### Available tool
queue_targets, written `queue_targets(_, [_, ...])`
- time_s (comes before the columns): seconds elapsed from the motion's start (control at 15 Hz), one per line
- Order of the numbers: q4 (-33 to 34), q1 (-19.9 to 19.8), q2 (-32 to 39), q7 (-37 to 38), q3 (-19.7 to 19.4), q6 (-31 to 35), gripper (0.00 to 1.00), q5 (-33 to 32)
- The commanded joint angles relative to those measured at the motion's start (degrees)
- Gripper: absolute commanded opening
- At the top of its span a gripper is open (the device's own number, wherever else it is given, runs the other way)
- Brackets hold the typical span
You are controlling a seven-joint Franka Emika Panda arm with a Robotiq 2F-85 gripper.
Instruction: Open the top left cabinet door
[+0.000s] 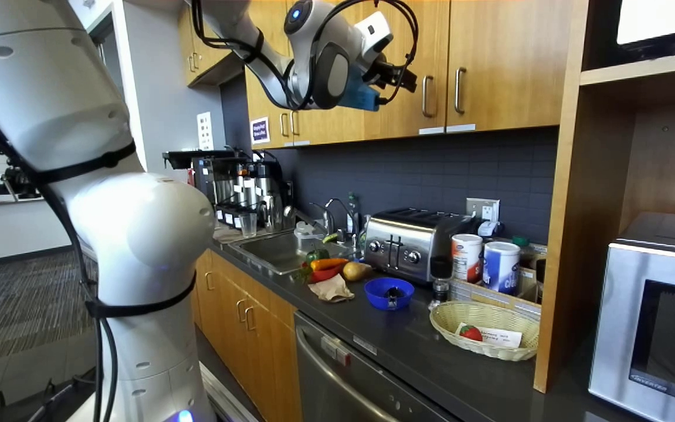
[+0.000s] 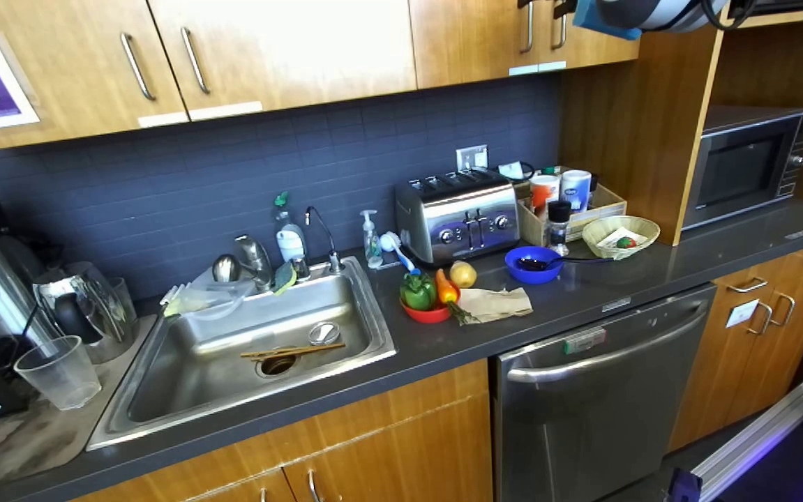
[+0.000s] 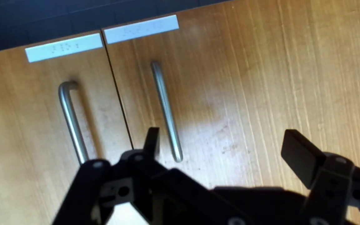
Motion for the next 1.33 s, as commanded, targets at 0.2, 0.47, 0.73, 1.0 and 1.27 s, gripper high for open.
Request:
queue_targets(0.2, [0.3,-2.0,1.5,0.7,1.6,-0.1,1.0,-0.4])
queue_targets(0.47, [0.3,-2.0,1.4,0.7,1.7,-0.1,1.0,-0.4])
queue_targets(0.73, [0.1,-0.8,1.4,0.4,0.7,0.6,1.0,0.1])
queue_targets(1.0, [0.7,1.9,0.3,2.2,-1.2,0.0,1.0,-0.1])
queue_targets(1.27, [3.1,3.3,0.5,2.8,-2.5,0.1,1.0,-0.3])
